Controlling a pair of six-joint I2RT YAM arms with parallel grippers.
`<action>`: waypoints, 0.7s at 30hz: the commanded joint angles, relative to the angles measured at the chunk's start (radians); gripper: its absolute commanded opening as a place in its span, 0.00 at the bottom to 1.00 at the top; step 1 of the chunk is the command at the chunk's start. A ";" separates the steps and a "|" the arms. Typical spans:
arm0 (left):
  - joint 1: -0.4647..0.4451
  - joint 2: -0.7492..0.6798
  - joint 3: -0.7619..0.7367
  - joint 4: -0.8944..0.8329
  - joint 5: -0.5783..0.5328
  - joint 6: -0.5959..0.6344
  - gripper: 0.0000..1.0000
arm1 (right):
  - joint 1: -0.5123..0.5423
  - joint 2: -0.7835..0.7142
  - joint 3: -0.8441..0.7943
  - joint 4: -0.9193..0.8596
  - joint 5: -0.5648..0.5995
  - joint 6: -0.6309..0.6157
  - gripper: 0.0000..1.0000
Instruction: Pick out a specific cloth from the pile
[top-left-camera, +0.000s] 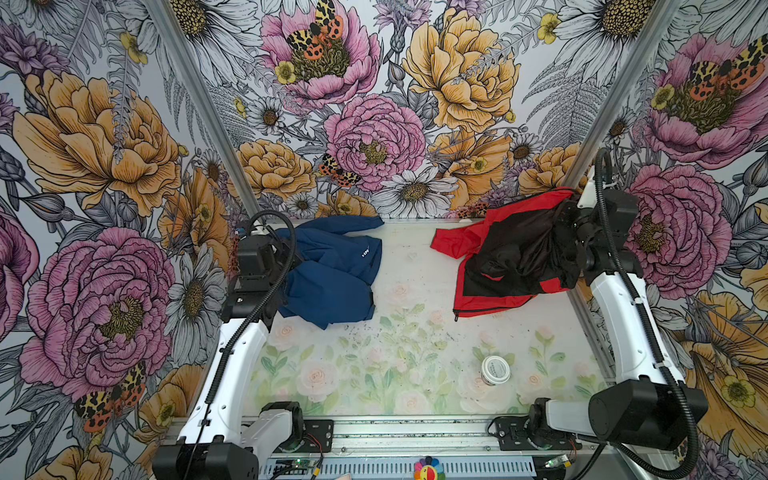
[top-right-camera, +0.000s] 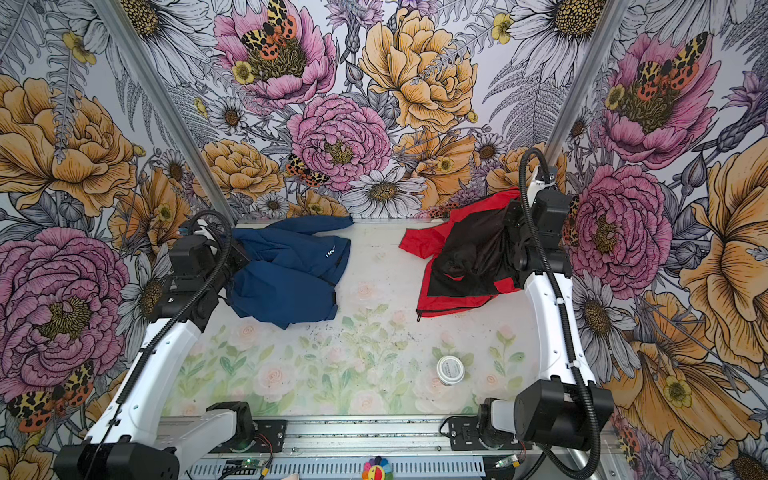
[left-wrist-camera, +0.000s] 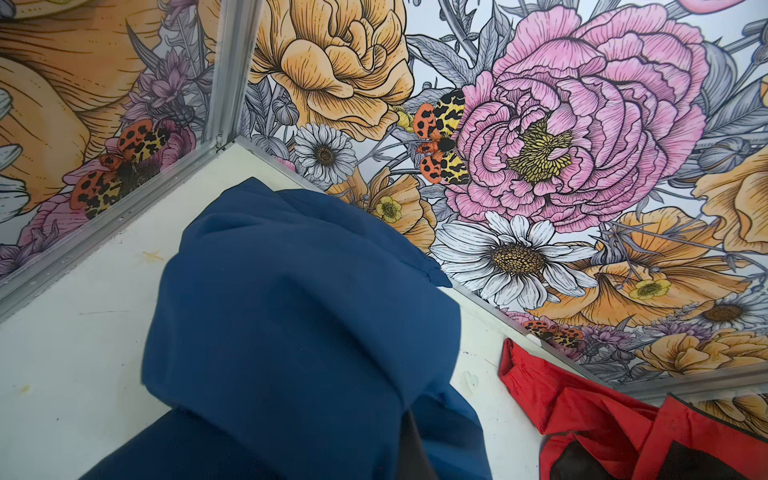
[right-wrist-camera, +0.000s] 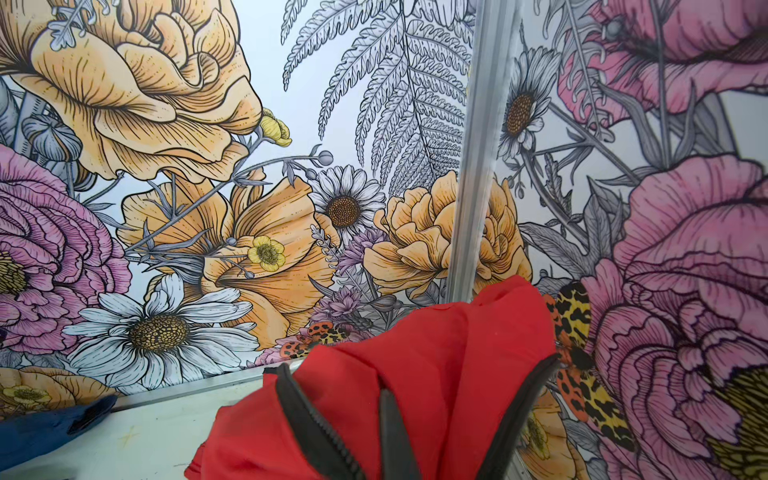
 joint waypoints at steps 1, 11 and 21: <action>0.014 -0.041 -0.002 0.084 -0.013 0.010 0.00 | -0.003 -0.010 0.080 0.070 -0.020 -0.015 0.00; 0.012 -0.051 -0.007 0.066 -0.008 0.026 0.00 | 0.005 0.053 0.125 -0.005 -0.067 -0.048 0.00; 0.008 -0.071 -0.031 0.047 -0.017 0.038 0.00 | 0.081 0.155 0.106 -0.094 -0.015 -0.164 0.00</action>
